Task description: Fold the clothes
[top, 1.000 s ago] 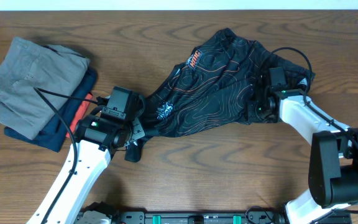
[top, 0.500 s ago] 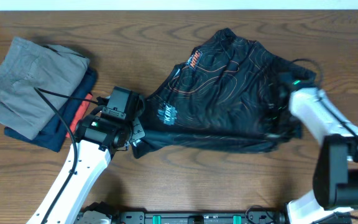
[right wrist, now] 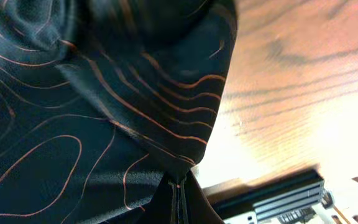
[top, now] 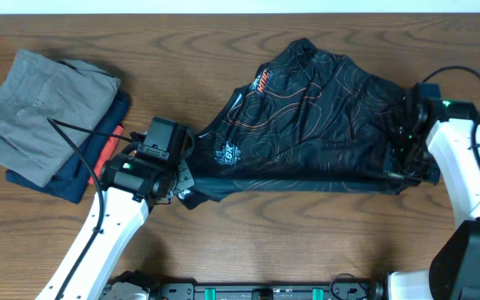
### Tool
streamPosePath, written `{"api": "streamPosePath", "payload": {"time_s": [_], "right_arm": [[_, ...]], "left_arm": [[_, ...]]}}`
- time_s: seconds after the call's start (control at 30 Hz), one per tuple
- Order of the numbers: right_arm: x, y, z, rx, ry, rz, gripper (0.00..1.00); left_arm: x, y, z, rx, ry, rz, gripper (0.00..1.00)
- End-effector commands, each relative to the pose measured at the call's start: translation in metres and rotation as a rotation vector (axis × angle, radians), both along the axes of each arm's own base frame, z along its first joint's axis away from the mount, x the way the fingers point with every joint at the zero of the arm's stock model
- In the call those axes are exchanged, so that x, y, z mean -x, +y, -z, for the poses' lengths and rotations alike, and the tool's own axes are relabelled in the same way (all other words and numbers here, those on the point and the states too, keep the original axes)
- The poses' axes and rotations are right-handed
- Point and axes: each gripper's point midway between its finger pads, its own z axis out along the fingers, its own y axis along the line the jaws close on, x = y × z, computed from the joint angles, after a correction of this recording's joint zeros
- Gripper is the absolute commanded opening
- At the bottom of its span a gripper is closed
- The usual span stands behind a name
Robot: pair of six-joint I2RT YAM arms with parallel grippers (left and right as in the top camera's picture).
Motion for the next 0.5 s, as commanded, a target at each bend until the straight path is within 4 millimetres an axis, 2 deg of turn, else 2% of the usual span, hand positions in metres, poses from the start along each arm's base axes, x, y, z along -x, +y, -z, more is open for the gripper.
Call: {"api": "streamPosePath", "payload": {"time_s": [0.0, 0.1, 0.17, 0.27, 0.3, 0.33, 0.4, 0.43, 0.47], "right_arm": [[0.006, 0.0, 0.005, 0.007, 0.031, -0.031, 0.01], [-0.005, -0.012, 0.006, 0.076, -0.013, -0.039, 0.01], [-0.035, -0.024, 0.005, 0.14, -0.137, -0.038, 0.01], [-0.101, -0.019, 0.0, 0.107, -0.4, -0.08, 0.03], [-0.125, -0.011, -0.005, 0.061, -0.498, -0.106, 0.15], [-0.136, -0.004, -0.008, 0.024, -0.543, -0.126, 0.3], [-0.143, 0.006, -0.01, -0.032, -0.578, -0.147, 0.59], [-0.14, 0.009, -0.008, -0.046, -0.568, -0.148, 0.66], [-0.135, 0.01, -0.006, -0.056, -0.545, -0.146, 0.68]], "left_arm": [[0.0, 0.008, 0.001, -0.04, 0.0, -0.001, 0.06], [0.0, 0.008, 0.001, -0.039, -0.001, -0.002, 0.06], [0.0, 0.008, 0.001, -0.039, -0.001, -0.002, 0.06], [0.0, 0.008, 0.001, -0.039, -0.002, -0.002, 0.06], [-0.001, 0.007, 0.001, -0.038, -0.003, -0.002, 0.06], [-0.001, 0.007, 0.001, -0.038, -0.004, -0.002, 0.06], [-0.001, 0.007, 0.001, -0.038, -0.003, -0.002, 0.06], [0.0, 0.007, 0.001, -0.038, -0.002, -0.002, 0.06], [0.0, 0.007, 0.001, -0.038, -0.002, -0.002, 0.06]]}}
